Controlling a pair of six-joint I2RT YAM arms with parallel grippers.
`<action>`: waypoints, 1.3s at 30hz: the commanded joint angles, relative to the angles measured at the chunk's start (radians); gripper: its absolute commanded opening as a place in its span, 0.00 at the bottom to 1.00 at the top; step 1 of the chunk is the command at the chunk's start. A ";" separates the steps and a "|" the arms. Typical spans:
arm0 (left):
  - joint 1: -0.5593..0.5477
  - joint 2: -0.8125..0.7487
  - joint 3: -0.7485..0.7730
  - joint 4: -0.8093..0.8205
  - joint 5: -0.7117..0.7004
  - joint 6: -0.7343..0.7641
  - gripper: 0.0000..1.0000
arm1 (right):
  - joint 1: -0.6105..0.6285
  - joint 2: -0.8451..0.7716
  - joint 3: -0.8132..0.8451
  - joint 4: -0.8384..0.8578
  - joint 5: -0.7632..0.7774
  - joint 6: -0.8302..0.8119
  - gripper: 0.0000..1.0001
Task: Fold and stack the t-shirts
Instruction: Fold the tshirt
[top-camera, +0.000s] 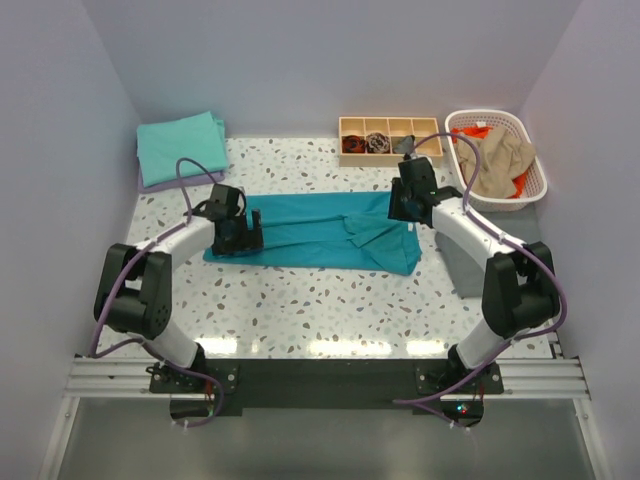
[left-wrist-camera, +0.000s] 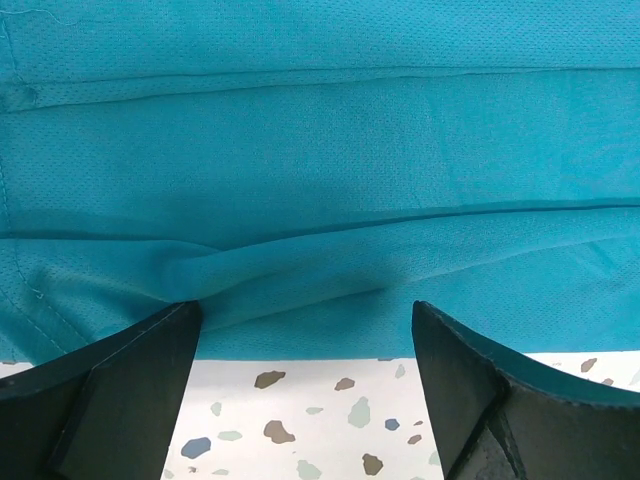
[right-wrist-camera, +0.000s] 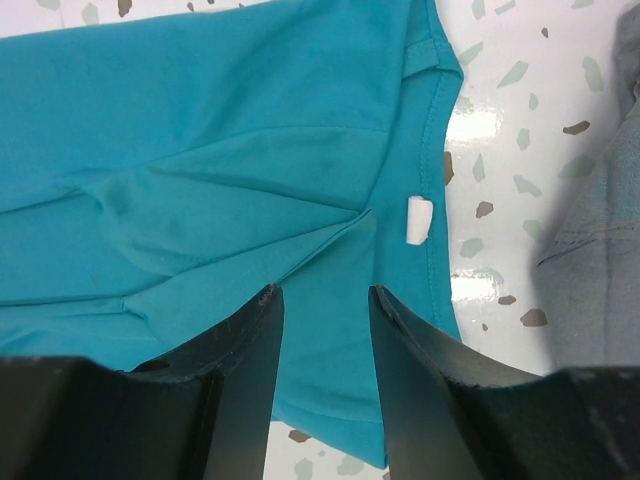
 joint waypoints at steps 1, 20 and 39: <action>-0.003 0.023 0.035 -0.007 -0.016 0.038 0.91 | -0.003 -0.041 -0.009 -0.007 -0.020 0.014 0.44; -0.002 0.051 0.135 0.188 -0.278 0.059 0.93 | -0.005 0.008 -0.009 -0.002 -0.058 0.005 0.44; -0.014 -0.103 0.081 0.011 0.044 0.133 0.91 | -0.005 -0.011 -0.027 -0.002 -0.089 0.017 0.44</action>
